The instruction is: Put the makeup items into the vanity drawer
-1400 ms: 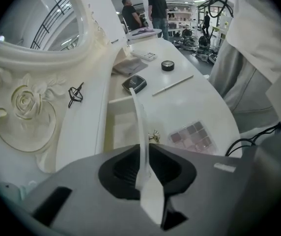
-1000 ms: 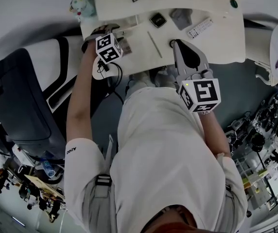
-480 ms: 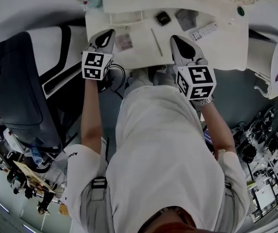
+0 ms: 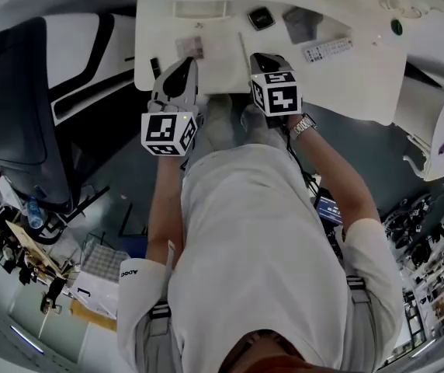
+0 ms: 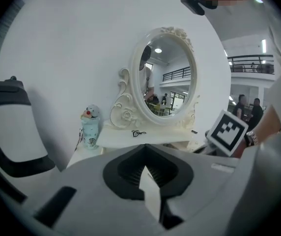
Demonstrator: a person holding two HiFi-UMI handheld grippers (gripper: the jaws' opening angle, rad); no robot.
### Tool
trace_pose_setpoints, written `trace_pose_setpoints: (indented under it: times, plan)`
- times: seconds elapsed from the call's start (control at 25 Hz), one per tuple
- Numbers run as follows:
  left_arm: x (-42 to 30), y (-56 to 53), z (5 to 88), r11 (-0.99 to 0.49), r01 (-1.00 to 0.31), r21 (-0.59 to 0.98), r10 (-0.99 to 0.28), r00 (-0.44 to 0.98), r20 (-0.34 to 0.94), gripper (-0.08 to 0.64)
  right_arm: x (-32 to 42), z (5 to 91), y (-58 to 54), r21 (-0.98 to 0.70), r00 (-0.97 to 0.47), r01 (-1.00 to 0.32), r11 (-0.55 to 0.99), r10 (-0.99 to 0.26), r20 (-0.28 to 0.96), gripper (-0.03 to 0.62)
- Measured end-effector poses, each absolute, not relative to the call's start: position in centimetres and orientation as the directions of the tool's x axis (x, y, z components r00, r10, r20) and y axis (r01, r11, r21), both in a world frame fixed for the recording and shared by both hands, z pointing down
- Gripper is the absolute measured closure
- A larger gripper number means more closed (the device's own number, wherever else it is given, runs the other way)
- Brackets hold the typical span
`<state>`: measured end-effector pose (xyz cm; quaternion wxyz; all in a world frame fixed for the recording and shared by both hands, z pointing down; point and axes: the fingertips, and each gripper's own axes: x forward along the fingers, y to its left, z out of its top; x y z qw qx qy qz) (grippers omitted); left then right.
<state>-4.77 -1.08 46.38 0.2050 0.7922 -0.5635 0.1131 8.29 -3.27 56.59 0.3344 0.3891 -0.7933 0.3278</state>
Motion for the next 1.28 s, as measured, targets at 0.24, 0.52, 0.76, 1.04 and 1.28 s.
trace_pose_setpoints:
  times: [0.24, 0.52, 0.76, 1.04, 1.28]
  plan:
    - [-3.6, -0.9, 48.2, -0.311, -0.909, 0.279, -0.814, 0.406, 0.416, 0.554, 8.5, 64.2, -0.8, -0.248, -0.387, -0.862, 0.442, -0.26, 0.885, 0.451]
    - [-5.9, -2.4, 49.9, -0.463, -0.829, 0.315, -0.71, 0.559, 0.428, 0.554, 8.5, 69.2, 0.5, -0.103, -0.204, -0.906, 0.411, -0.21, 0.956, 0.434]
    - [-9.5, -3.2, 50.6, -0.583, -0.743, 0.328, -0.608, 0.667, 0.431, 0.554, 7.6, 69.5, 1.5, -0.016, -0.108, -0.933, 0.359, -0.237, 0.966, 0.502]
    - [-9.9, -3.7, 51.2, -0.613, -0.71, 0.348, -0.571, 0.702, 0.426, 0.554, 7.8, 69.9, 1.1, -0.067, -0.143, -0.949, 0.308, -0.23, 0.963, 0.557]
    - [-7.1, -3.1, 50.2, -0.62, -0.705, 0.344, -0.574, 0.707, 0.413, 0.554, 7.7, 67.2, -0.1, -0.112, -0.175, -0.965, 0.239, -0.262, 0.949, 0.558]
